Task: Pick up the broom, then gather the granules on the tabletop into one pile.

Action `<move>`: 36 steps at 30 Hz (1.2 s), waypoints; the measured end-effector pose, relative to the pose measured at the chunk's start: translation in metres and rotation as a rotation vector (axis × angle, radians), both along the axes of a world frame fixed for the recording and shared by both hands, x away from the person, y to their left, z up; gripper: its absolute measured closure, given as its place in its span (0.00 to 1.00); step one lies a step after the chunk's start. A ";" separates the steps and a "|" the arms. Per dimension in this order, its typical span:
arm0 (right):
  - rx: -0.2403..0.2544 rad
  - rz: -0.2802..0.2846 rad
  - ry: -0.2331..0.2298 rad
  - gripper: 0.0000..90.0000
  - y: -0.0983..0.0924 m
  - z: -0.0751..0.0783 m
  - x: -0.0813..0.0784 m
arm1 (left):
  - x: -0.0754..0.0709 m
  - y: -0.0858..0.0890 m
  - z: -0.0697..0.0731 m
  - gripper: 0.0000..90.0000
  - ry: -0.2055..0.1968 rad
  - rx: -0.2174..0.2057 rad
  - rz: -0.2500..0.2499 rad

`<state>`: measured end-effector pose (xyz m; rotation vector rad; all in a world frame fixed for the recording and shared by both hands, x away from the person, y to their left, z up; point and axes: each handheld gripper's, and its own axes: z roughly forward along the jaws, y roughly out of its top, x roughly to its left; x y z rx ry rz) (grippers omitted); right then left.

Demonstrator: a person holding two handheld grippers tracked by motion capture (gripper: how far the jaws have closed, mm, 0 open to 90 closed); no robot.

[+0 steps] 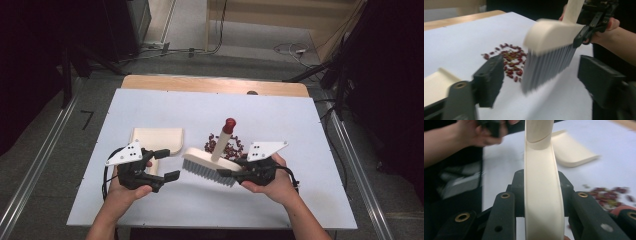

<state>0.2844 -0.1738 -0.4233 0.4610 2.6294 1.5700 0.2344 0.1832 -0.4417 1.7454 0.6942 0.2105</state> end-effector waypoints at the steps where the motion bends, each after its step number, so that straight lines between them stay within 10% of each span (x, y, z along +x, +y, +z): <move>1: 0.000 0.000 0.000 0.73 0.000 0.000 0.000 | 0.001 0.001 0.000 0.14 0.005 0.005 0.017; 16: 0.040 -0.695 -0.077 0.73 -0.063 0.000 0.034 | -0.001 0.026 -0.005 0.00 -0.016 -0.001 0.211; 26: -0.044 -0.856 -0.049 0.73 -0.077 -0.025 0.053 | -0.001 0.022 -0.009 0.00 -0.025 0.034 0.226; 36: -0.119 -0.841 -0.056 0.73 -0.051 -0.047 0.058 | -0.001 0.017 -0.010 0.00 -0.018 0.060 0.225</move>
